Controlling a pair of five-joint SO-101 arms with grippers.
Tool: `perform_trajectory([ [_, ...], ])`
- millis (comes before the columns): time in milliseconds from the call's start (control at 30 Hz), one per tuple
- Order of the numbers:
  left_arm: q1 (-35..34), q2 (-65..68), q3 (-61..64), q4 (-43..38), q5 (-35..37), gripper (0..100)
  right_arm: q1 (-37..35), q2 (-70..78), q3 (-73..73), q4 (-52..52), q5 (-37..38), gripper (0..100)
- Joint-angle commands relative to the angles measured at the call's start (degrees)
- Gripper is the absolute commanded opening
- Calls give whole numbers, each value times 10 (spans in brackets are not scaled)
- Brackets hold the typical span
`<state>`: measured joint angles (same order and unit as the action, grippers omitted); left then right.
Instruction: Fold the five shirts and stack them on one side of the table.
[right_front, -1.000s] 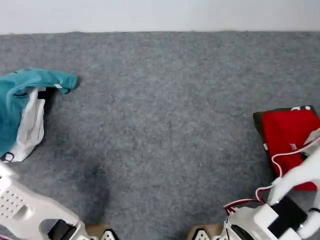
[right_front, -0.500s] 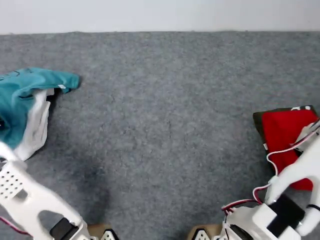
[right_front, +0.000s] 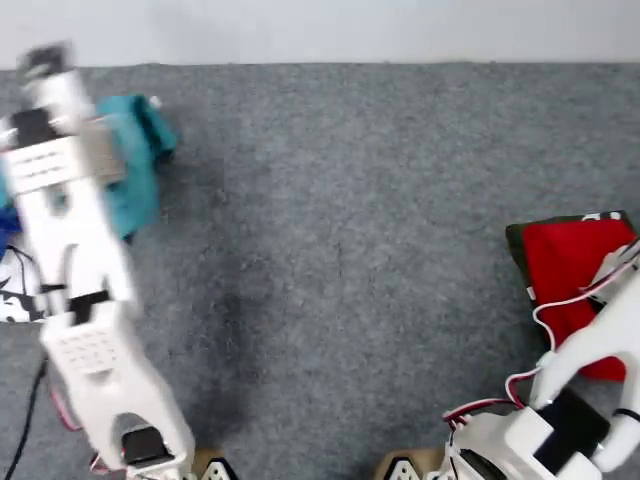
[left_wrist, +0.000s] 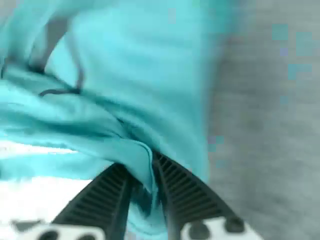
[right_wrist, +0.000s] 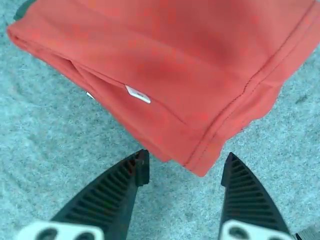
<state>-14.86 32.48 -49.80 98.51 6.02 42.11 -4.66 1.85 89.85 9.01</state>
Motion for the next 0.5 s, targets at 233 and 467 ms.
perform_trajectory([
  [233, 536, 1, 30, 3, -81, 13, -6, -26, -3, 5, 7, 241],
  [467, 638, 127, 22, 0, -145, 15, -6, -26, -3, 14, 7, 241],
])
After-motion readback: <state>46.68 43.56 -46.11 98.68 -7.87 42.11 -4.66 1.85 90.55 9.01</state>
